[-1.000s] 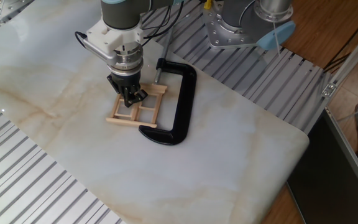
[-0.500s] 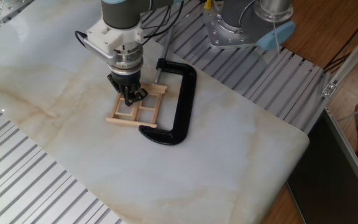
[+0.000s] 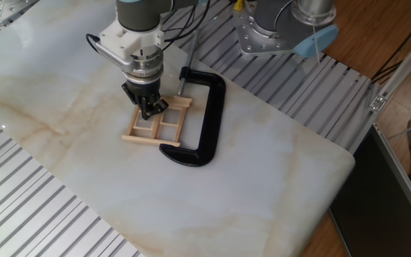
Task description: Open a sliding window
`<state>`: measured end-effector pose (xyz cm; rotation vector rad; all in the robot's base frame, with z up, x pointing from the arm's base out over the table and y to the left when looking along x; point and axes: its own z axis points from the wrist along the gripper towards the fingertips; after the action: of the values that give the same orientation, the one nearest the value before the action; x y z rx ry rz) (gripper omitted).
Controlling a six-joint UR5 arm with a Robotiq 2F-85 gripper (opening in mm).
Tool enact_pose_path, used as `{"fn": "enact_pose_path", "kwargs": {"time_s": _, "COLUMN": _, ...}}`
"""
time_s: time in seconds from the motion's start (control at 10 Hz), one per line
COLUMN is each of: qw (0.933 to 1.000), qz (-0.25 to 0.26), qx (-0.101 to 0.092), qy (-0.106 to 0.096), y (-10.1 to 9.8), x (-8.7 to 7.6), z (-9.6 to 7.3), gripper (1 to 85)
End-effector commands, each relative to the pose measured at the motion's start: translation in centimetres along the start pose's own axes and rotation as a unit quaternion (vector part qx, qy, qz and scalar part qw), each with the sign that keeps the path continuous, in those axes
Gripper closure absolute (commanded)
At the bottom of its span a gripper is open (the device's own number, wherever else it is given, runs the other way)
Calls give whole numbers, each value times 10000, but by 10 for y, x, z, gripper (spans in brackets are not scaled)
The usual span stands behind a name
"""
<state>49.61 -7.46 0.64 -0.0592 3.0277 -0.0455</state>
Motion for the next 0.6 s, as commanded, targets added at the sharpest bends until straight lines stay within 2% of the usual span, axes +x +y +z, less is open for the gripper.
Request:
{"fn": "enact_pose_path", "kwargs": {"time_s": 0.0, "qw": 10000, "qz": -11, "qx": -21, "qy": -12, "y": -6, "x": 6, "z": -4, "gripper": 850}}
{"fn": "enact_pose_path", "kwargs": {"time_s": 0.2, "qw": 10000, "qz": 25, "qx": 6, "qy": 65, "y": -5, "x": 8, "z": -8, "gripper": 850}}
{"fn": "enact_pose_path", "kwargs": {"time_s": 0.4, "qw": 10000, "qz": 29, "qx": -30, "qy": 18, "y": -4, "x": 8, "z": -5, "gripper": 850}}
{"fn": "enact_pose_path", "kwargs": {"time_s": 0.5, "qw": 10000, "qz": -34, "qx": -22, "qy": -5, "y": -9, "x": 10, "z": -2, "gripper": 850}}
